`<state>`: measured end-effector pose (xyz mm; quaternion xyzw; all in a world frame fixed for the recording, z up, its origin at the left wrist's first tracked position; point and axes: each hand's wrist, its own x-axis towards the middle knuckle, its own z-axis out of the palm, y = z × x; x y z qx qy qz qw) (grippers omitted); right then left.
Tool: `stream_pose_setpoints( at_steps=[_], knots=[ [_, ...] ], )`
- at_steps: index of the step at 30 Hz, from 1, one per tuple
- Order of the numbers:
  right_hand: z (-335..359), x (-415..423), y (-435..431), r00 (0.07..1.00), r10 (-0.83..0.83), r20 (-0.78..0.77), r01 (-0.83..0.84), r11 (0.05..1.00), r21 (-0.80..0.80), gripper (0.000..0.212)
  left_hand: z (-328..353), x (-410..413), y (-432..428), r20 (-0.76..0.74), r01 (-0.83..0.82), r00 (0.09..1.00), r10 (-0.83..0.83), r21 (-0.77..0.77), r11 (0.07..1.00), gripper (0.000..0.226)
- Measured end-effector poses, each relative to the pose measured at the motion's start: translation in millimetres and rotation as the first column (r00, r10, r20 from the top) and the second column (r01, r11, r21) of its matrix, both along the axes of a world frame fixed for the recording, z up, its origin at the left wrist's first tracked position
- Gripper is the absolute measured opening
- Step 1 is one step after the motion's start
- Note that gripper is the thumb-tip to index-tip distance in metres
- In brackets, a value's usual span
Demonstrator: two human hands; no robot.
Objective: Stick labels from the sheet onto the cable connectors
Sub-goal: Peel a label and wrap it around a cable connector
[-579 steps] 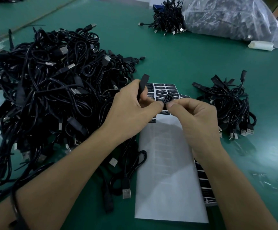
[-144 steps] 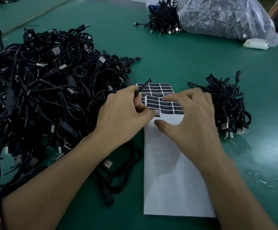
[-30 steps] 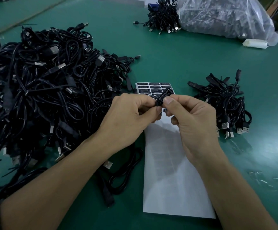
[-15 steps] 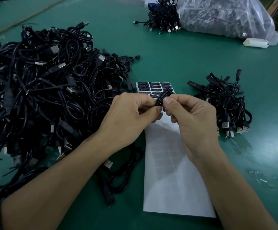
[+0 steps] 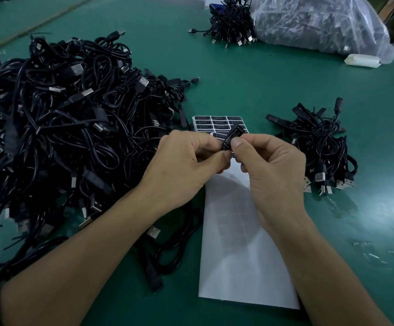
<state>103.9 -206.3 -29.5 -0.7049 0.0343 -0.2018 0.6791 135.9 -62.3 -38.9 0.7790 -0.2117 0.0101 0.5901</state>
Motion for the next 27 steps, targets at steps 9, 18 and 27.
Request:
stream_pose_setpoints(
  at_steps=[9, 18, 27],
  knots=[
    [0.4, -0.8, 1.1, 1.0, 0.002, 0.025, -0.001, 0.999, -0.032, 0.019, 0.3, 1.0, -0.1, -0.028, -0.026, 0.999, 0.026, -0.026, 0.999, 0.019],
    [2.3, -1.5, 0.7, 0.999, 0.003, 0.036, -0.001, 0.999, -0.036, 0.022, 1.2, 1.9, 0.0, -0.066, -0.006, 0.998, 0.003, -0.045, 0.999, 0.018],
    [3.7, -1.7, 0.8, 0.999, 0.001, 0.047, 0.0, 0.999, -0.034, 0.023, 0.2, 2.6, 0.1, -0.06, 0.01, 0.998, -0.014, -0.06, 0.998, 0.016]
  ],
)
